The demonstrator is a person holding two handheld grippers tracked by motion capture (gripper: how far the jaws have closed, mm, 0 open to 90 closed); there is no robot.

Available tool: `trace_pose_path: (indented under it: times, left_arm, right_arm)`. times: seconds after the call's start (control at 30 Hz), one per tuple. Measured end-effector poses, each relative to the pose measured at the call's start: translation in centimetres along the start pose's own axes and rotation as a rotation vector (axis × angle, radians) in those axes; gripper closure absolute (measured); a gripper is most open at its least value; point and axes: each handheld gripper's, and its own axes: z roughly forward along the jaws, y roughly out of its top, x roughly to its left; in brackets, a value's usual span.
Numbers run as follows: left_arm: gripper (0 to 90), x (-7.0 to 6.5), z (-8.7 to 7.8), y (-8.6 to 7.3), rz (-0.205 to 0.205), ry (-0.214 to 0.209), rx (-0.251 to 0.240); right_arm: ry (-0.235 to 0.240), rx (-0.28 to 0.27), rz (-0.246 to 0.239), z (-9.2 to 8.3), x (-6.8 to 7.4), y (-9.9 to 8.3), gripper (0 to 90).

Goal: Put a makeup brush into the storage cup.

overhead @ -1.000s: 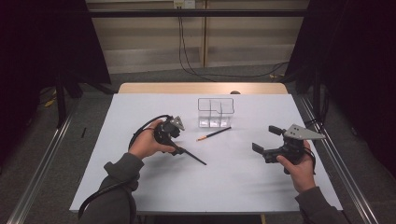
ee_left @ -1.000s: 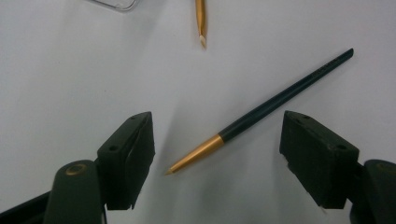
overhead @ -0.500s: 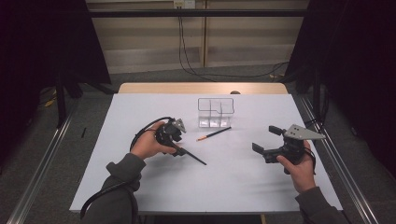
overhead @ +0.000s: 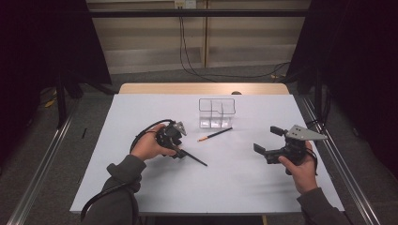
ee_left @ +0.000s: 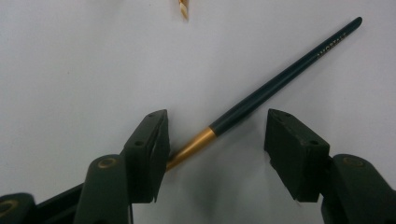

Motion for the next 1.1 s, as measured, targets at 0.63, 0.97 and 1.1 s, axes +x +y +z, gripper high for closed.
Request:
trace_pose_path:
  times: [0.63,0.97,1.1]
  left_arm:
    - [62.7,-0.5,-0.2,0.5,0.017,-0.021,0.035]
    - [80.4,-0.9,-0.2,0.5,0.015,-0.049,0.036]
    - [82.9,-0.9,-0.2,0.5,0.011,-0.054,0.04]
  right_arm:
    - [0.0,0.007,0.002,0.0,0.0,-0.1,0.0]
    - [-0.002,0.006,0.006,0.0,0.0,-0.1,0.0]
    - [-0.002,0.005,0.004,0.0,0.0,-0.1,0.0]
